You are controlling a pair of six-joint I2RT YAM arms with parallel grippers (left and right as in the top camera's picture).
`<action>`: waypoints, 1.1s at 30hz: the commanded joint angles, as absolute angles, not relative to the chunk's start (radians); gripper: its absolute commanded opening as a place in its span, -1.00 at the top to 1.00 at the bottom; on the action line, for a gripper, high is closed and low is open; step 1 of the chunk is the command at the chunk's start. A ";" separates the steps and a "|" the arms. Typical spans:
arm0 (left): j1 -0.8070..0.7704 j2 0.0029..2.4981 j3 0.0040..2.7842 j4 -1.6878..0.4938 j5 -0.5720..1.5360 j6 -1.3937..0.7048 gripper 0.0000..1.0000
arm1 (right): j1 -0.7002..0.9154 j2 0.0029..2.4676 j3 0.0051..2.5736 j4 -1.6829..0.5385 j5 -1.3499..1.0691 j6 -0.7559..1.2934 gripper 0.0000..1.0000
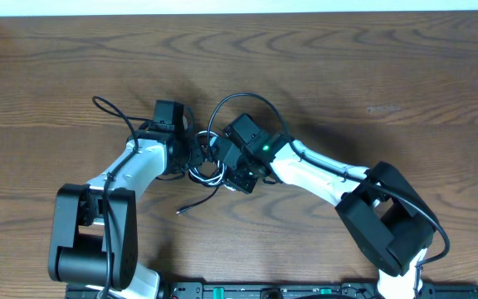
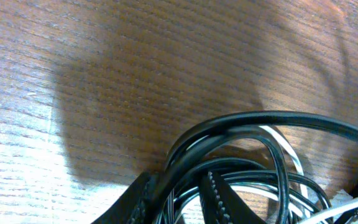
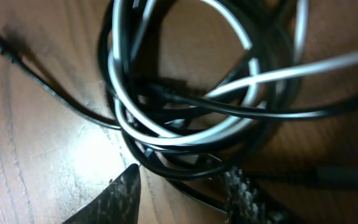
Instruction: Untangle cables
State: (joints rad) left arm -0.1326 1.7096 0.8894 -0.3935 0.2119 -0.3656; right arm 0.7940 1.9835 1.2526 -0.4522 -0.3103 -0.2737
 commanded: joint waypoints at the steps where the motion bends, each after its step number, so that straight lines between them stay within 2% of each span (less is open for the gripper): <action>1: -0.128 1.726 0.893 -0.395 0.218 -0.360 0.44 | 0.842 1.991 1.247 -0.457 -0.326 -0.362 0.17; 7: -0.128 1.726 0.893 -0.395 0.218 -0.360 0.44 | 0.870 2.000 1.247 -0.455 -0.245 -0.391 0.12; 21: -0.128 1.726 0.893 -0.395 0.218 -0.360 0.44 | 0.881 2.026 1.247 -0.415 -0.254 -0.420 0.07; 26: -0.128 1.726 0.893 -0.395 0.218 -0.360 0.50 | 0.881 1.998 1.247 -0.413 -0.253 -0.420 0.02; 27: -0.128 1.726 0.893 -0.395 0.218 -0.360 0.48 | 0.881 1.989 1.247 -0.411 -0.253 -0.420 0.01; 29: -0.128 1.726 0.893 -0.395 0.218 -0.360 0.29 | 0.878 1.979 1.247 -0.405 -0.253 -0.421 -0.01; 33: -0.128 1.723 0.895 -0.396 0.218 -0.360 0.17 | 0.876 1.979 1.247 -0.397 -0.254 -0.421 -0.01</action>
State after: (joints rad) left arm -0.1135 1.7111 0.8902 -0.3878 0.1776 -0.3618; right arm 0.8562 2.0014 1.2480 -0.4137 -0.2306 -0.4023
